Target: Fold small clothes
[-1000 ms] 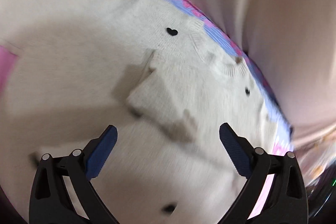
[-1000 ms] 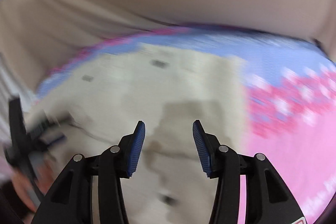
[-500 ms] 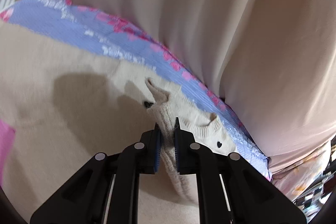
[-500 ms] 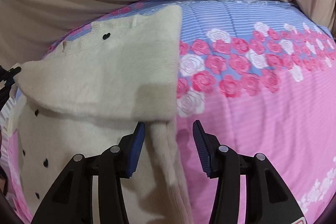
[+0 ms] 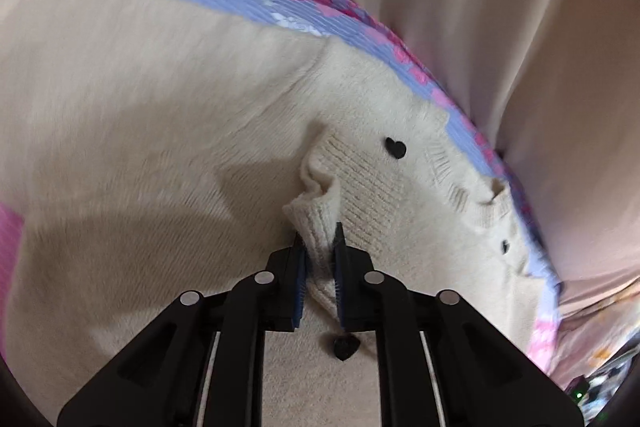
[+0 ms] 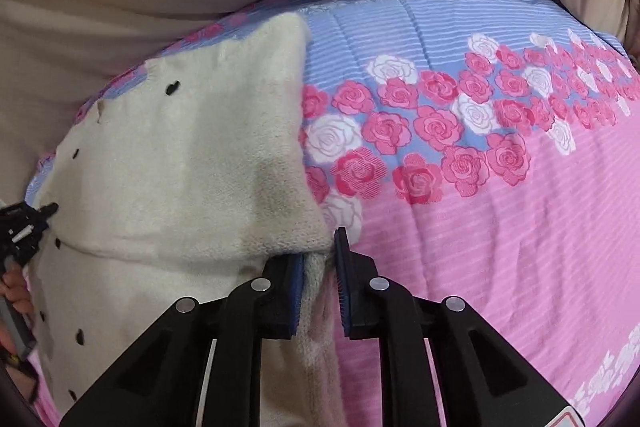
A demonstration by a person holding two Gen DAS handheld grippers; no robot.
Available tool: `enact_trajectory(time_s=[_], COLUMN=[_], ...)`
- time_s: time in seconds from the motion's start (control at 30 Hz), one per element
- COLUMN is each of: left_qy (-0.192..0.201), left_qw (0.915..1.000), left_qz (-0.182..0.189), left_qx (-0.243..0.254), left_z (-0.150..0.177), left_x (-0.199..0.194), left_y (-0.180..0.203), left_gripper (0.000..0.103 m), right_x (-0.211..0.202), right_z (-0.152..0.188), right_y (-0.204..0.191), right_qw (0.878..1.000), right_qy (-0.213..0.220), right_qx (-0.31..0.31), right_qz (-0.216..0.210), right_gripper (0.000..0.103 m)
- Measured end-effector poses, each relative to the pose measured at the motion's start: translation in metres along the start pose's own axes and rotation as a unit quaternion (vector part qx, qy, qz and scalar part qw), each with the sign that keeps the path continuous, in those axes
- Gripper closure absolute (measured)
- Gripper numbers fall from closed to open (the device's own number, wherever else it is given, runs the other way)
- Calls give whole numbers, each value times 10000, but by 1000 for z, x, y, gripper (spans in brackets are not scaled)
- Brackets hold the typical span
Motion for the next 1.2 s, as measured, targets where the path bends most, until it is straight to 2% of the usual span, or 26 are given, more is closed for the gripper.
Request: enact_trajectory(time_s=[0.07,0.13,0.17,0.23,0.27,0.3,0.33,0.4,0.47,0.5,0.6,0.67,0.7,0.77,0.8,0.83,0.9,0.93,1.0,1.07,1.13,1.2], left_qy=[38,102,151,332,430,530,684,807,1056,1178,1515,1508,1589,1735,1714,1664,1500,1322,972,530,206,-134], left_qw=[9996,9982,9977,9963,9951,9934,9894,9821,9682,9629,9390,9280,9267,9398,9496,9613,9771,9844,9907,9930,9952,9976], left_qz=[181,338,334,223,144,69,-19,-120,-492,-561,-883,-991,-944,-904,-951,-856,-414,-72,440,885,926,683], left_qx=[-216,-482,-570,-767,-881,-1016,-1280,-1701,-2212,-2363,-2957,-3258,-3271,-2803,-2446,-2022,-1452,-1159,-846,-580,-221,-43], left_z=[2,7,10,14,16,18,20,21,18,14,0,-5,-9,-22,-27,-32,-33,-29,-19,-7,0,6], left_x=[-6,-18,-26,-48,-61,-72,-89,-108,-131,-138,-162,-170,-175,-186,-187,-185,-172,-158,-128,-90,-53,-18], left_y=[-8,-20,-26,-48,-61,-76,-100,-136,-188,-205,-273,-294,-295,-275,-254,-223,-167,-127,-66,-3,42,62], left_gripper=[85,71,68,52,48,42,41,37,35,35,35,35,35,35,35,35,34,33,32,32,32,33], right_x=[-16,-27,-36,-50,-57,-66,-67,-78,-78,-78,-88,-83,-86,-84,-84,-82,-73,-69,-54,-36,-8,20], right_z=[2,7,11,16,21,25,30,44,60,64,84,92,88,70,52,34,-7,-28,-66,-94,-111,-119], right_y=[-4,-11,-13,-16,-17,-20,-21,-31,-38,-40,-55,-62,-66,-66,-66,-64,-59,-58,-56,-55,-59,-58], right_qw=[10000,9997,9995,9992,9992,9993,9994,9993,9986,9982,9968,9963,9964,9972,9977,9983,9991,9993,9996,9995,9995,9980], right_qy=[60,134,178,207,182,126,75,-67,-159,-193,-337,-392,-341,-147,-38,35,194,257,290,216,-162,-520], right_qx=[-63,-190,-273,-348,-350,-335,-314,-349,-496,-555,-714,-740,-745,-722,-664,-581,-365,-247,30,212,267,361], right_qz=[17,48,59,34,1,-47,-88,-145,-112,-108,-151,-209,-211,-162,-114,-67,31,70,26,43,-6,92], right_gripper=[89,86,86,85,83,76,72,72,71,71,67,67,67,67,65,58,57,57,57,57,57,57])
Point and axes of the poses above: each gripper's, at about its wrist camera, not at the fingertips, and x roughly the way its jaws point, y to its right, z to its underside, the point moved 7 cm from there along x, roughly the way its jaws point, and after that the axes turned 13 degrees about x, right-handed, at the moved point
